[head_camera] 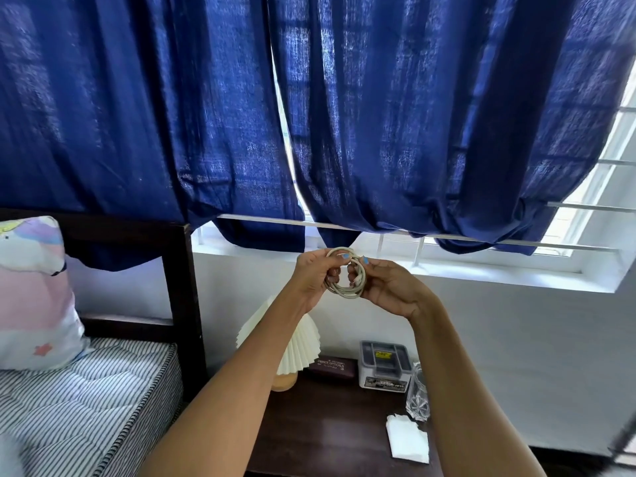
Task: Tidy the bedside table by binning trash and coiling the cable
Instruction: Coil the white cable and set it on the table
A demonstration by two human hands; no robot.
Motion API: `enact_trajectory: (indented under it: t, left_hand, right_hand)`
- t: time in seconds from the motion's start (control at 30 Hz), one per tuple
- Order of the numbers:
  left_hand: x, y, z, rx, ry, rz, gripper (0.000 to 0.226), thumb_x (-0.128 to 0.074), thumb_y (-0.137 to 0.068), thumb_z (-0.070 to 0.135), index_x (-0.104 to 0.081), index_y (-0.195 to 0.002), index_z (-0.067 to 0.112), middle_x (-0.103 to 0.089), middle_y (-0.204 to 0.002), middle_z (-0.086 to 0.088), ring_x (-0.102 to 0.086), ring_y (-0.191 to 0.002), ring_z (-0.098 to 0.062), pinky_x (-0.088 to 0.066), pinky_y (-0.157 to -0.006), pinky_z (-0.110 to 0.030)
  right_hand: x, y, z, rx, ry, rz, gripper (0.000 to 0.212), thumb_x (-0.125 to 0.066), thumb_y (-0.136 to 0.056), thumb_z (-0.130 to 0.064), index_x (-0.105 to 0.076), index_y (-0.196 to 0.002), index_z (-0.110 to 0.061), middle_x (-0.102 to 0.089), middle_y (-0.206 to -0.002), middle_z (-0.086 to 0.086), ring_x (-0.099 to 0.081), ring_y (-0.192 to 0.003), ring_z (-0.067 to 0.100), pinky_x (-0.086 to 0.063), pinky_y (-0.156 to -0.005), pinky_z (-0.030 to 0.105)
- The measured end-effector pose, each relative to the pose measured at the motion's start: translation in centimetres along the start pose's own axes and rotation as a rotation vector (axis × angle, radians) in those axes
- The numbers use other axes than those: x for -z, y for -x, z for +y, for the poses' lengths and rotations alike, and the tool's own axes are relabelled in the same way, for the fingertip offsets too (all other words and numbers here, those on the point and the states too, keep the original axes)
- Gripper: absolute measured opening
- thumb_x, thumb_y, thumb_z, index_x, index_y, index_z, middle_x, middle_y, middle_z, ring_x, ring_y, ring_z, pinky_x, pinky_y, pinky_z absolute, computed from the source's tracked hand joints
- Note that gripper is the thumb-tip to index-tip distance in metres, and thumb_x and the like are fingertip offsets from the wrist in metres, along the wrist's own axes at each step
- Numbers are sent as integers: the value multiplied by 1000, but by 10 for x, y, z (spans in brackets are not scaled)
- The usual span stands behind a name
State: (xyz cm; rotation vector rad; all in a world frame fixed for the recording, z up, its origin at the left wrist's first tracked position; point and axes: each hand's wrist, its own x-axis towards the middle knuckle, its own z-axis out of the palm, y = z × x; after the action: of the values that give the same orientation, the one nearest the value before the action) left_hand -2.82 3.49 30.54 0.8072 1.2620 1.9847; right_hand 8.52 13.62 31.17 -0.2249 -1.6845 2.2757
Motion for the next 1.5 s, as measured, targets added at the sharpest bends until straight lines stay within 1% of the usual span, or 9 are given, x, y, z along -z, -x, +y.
enact_trajectory:
  t: [0.33,0.47,0.8,0.9,1.03,1.13,1.23,1.37,1.5]
  left_hand:
    - [3,5,4,15,18,-26,12,-58,-83,-5,-66,-90,0,-56,-67,-6,-41,-42,-2,-34,-48,-16]
    - [5,5,5,40,38,-67,13,-58,-82,-5,-66,-91,0,-61,-58,2,-42,-42,-3,-35,-45,-13]
    - [6,4,3,44,16,-64,11,-61,-82,0,-69,-89,3,-60,-62,0,-44,-43,-5,-40,-47,-14]
    - [5,4,4,16,7,-61,12,-61,-83,0,-69,-93,2,-66,-68,-2,-52,-54,-5,-44,-49,-14]
    - [4,4,4,-4,14,-55,22,-62,-82,-2,-65,-104,-4,-69,-75,-5,-56,-61,-9,-46,-49,-14]
    - [4,3,2,-28,-13,-11,13,-65,-80,-2,-70,-91,4,-69,-68,-1,-52,-59,-9,-45,-51,-15]
    - [5,1,-1,-70,-23,68,12,-68,-78,0,-71,-84,9,-64,-73,-5,-48,-60,-11,-43,-52,-17]
    - [7,0,-1,-82,-17,107,12,-70,-78,3,-71,-89,6,-66,-77,-7,-52,-64,-13,-46,-54,-18]
    - [7,0,0,-65,-30,136,17,-68,-80,4,-69,-97,3,-64,-78,-7,-51,-63,-12,-47,-53,-17]
  right_hand:
    - [0,-6,9,-52,-158,55,26,-51,-89,-22,-63,-101,-3,-71,-90,11,-69,-81,22,-58,-77,35]
    - [1,-7,12,-45,-241,42,30,-57,-79,-23,-63,-101,-3,-73,-87,11,-71,-78,21,-58,-77,36]
    - [3,-7,13,-14,-213,21,36,-56,-80,-27,-63,-105,-1,-72,-94,15,-70,-85,24,-60,-77,36]
    - [2,-7,9,-15,-186,54,37,-57,-80,-28,-64,-104,-1,-73,-92,14,-71,-83,22,-60,-74,33]
    - [1,-7,6,28,-209,83,28,-48,-93,-23,-64,-99,0,-74,-85,11,-72,-76,17,-60,-71,28]
    - [-1,-6,2,73,-107,106,23,-46,-95,-16,-64,-92,-3,-74,-72,4,-69,-65,10,-59,-65,23]
    - [-4,-5,-3,98,42,108,17,-56,-88,-8,-66,-101,-2,-72,-83,5,-65,-74,13,-57,-68,21]
    - [-5,-6,-6,95,130,138,34,-61,-82,4,-60,-115,-1,-68,-102,12,-66,-90,20,-57,-77,24]
    - [-7,-7,-6,63,67,195,28,-61,-84,2,-58,-108,-13,-70,-96,10,-70,-83,19,-57,-69,27]
